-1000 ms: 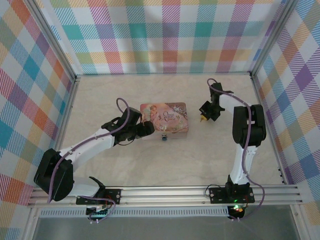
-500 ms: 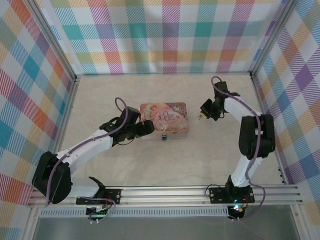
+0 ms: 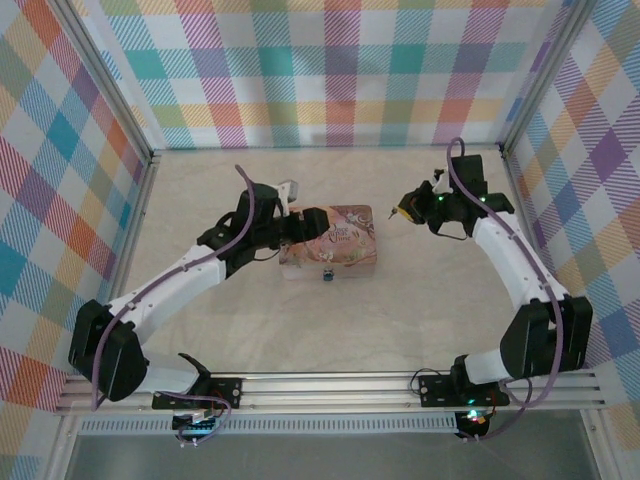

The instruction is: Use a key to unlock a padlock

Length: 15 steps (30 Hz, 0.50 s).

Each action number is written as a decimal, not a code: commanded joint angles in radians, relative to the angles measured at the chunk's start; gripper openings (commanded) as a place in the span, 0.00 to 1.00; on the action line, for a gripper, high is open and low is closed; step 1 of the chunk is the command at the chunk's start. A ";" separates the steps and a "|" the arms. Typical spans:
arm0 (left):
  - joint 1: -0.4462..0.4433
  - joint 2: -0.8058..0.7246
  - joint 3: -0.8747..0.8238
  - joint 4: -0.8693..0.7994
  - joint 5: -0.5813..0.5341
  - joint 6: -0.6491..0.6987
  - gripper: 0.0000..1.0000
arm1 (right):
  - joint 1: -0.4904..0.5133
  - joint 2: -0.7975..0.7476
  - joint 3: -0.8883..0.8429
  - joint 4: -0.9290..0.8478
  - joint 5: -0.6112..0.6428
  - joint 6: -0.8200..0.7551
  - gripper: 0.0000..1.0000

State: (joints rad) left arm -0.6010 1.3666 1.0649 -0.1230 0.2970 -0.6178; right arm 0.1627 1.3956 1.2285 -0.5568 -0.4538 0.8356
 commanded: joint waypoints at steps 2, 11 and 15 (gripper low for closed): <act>-0.015 0.044 0.022 0.161 0.134 -0.045 0.68 | 0.036 -0.087 -0.003 0.044 -0.084 0.057 0.00; -0.074 0.109 0.075 0.311 0.192 -0.062 0.58 | 0.085 -0.152 -0.001 0.100 -0.130 0.154 0.00; -0.088 0.137 0.081 0.409 0.224 -0.085 0.54 | 0.092 -0.165 -0.010 0.119 -0.144 0.185 0.00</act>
State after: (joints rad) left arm -0.6735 1.4876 1.1191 0.1562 0.4717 -0.6834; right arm 0.2478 1.2579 1.2282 -0.4847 -0.5636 0.9737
